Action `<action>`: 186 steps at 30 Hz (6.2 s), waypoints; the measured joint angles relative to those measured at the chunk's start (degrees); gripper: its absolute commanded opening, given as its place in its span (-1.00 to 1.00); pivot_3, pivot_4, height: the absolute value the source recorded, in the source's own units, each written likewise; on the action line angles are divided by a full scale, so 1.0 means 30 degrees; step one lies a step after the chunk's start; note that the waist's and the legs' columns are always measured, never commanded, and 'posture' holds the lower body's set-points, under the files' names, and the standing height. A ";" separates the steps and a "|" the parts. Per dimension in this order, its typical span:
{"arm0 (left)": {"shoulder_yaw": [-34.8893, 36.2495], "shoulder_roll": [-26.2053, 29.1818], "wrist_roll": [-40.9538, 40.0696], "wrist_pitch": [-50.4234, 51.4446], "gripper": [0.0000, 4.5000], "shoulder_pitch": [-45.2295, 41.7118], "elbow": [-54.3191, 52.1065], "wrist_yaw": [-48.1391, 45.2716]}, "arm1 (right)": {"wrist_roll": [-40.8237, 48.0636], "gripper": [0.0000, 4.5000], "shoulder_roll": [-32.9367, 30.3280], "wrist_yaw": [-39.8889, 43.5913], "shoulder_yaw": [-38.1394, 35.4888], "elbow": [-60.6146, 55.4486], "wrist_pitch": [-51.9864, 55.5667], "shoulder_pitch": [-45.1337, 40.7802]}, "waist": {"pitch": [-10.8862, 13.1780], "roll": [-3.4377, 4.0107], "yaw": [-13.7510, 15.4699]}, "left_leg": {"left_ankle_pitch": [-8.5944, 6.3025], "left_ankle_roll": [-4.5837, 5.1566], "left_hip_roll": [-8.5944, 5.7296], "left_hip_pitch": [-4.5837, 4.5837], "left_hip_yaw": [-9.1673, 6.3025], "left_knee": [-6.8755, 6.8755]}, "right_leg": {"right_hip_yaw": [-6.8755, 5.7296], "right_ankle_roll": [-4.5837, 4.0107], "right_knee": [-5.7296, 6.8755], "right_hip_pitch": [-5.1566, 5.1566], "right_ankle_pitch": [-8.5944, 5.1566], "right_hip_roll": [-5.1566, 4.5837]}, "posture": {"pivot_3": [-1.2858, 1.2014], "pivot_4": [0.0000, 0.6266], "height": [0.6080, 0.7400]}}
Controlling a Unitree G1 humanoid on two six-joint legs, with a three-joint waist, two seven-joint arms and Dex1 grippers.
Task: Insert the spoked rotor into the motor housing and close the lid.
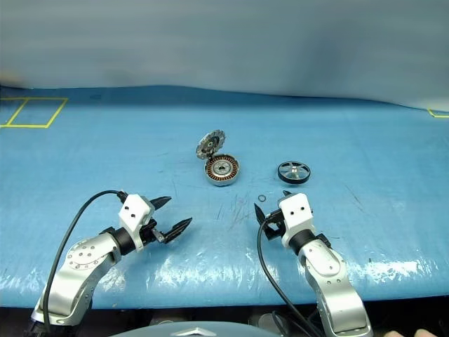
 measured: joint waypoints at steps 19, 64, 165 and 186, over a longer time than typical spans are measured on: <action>0.0296 -0.0787 -0.0023 -0.0289 1.00 0.0359 0.0127 0.0658 | 0.0379 0.99 -0.2785 0.3015 0.1760 -0.0038 0.5388 -0.5606 | 0.0023 0.0033 -0.0093 | 0.0008 0.0011 -0.0002 0.0001 0.0003 0.0031 | 0.0003 0.0002 0.0017 0.0002 0.0020 0.0002 | 0.03 -0.52 1.00; 0.0815 -0.1873 0.1132 -0.2903 1.00 0.2632 0.0650 0.2300 | -0.3572 -0.16 0.1737 0.7343 0.8408 1.0805 1.0692 -1.7885 | 0.0056 0.0234 -0.0271 | 0.0002 0.0026 -0.0001 0.0007 -0.0014 -0.0055 | -0.0017 -0.0018 0.0025 -0.0031 0.0112 0.0010 | 0.03 -0.52 1.00; 0.0448 -0.1029 -0.0532 -0.4256 1.00 0.3087 0.0737 -0.0805 | -0.0825 -0.71 -0.0863 -0.0462 0.2624 0.0072 0.5691 -0.2283 | 0.0035 -0.0060 -0.0127 | -0.0001 0.0024 0.0011 0.0003 0.0004 -0.0054 | -0.0007 -0.0036 -0.0031 -0.0032 -0.0021 0.0000 | 0.03 -0.52 1.00; 0.0429 -0.1187 -0.0318 -0.4768 1.00 0.3344 0.0771 -0.0632 | -0.0119 -0.71 0.2245 0.0383 0.6846 0.1036 0.8316 -0.7537 | 0.0052 -0.0043 -0.0134 | -0.0003 0.0026 0.0009 -0.0034 -0.0006 -0.0061 | -0.0017 -0.0027 -0.0034 -0.0055 -0.0015 0.0000 | 0.03 -0.52 1.00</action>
